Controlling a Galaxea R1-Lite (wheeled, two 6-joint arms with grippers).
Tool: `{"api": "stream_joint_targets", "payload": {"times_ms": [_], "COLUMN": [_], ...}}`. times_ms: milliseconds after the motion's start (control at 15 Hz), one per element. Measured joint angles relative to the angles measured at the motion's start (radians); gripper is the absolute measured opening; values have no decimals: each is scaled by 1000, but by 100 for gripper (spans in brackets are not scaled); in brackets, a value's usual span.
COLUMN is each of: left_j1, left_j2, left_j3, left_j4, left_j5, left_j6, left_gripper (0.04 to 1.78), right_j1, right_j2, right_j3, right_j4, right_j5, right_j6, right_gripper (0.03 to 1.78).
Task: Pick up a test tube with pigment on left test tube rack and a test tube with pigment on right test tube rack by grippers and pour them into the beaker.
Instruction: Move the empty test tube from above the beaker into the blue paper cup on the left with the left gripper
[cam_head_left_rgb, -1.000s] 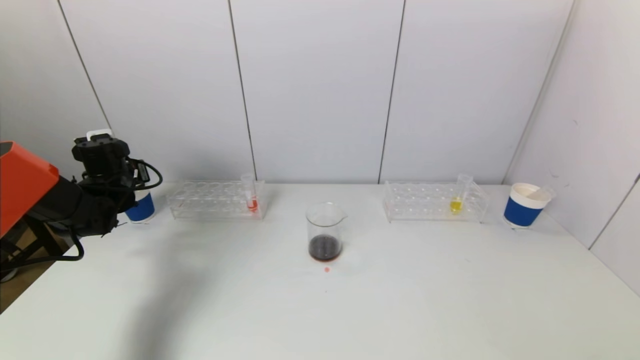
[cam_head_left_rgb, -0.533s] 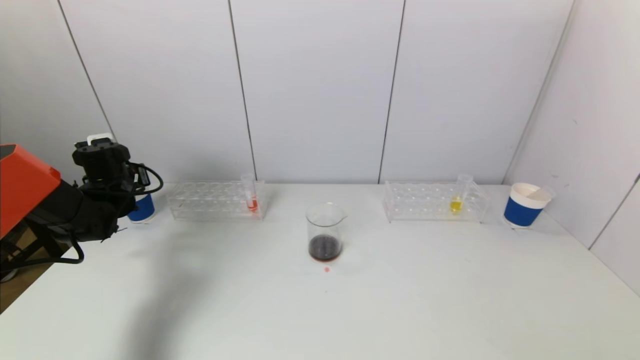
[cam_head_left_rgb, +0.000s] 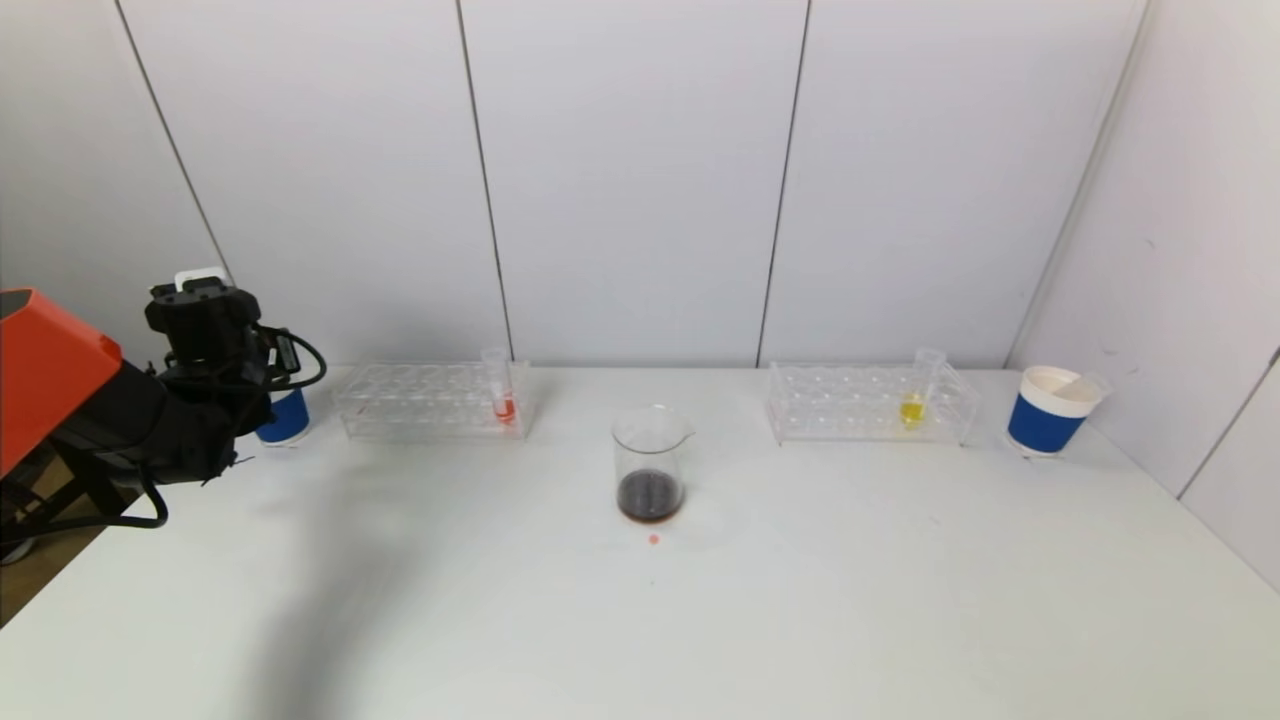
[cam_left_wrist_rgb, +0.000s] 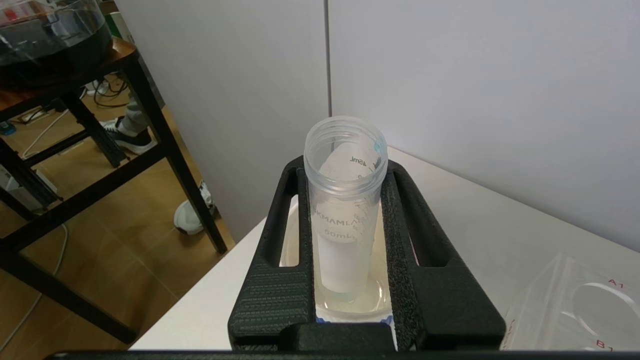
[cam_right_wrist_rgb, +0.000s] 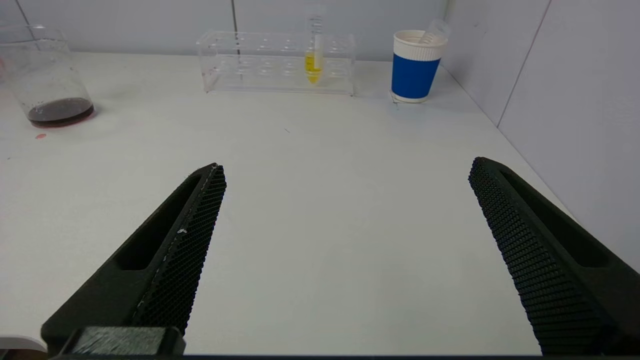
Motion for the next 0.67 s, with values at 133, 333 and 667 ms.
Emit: {"api": "stream_joint_targets", "payload": {"times_ms": [133, 333, 667], "left_j1": [0, 0, 0], "left_j2": [0, -2, -5], "left_j3": [0, -2, -1], "left_j4": [-1, 0, -1], "left_j5": [-1, -8, -13], "left_j6": [-1, -1, -1], "left_gripper": [43, 57, 131], "right_j1": [0, 0, 0], "right_j2": [0, 0, 0], "right_j3": [0, 0, 0], "right_j4": [0, 0, 0], "right_j5": [0, 0, 0], "right_j6": [0, 0, 0], "right_gripper": [177, 177, 177]}}
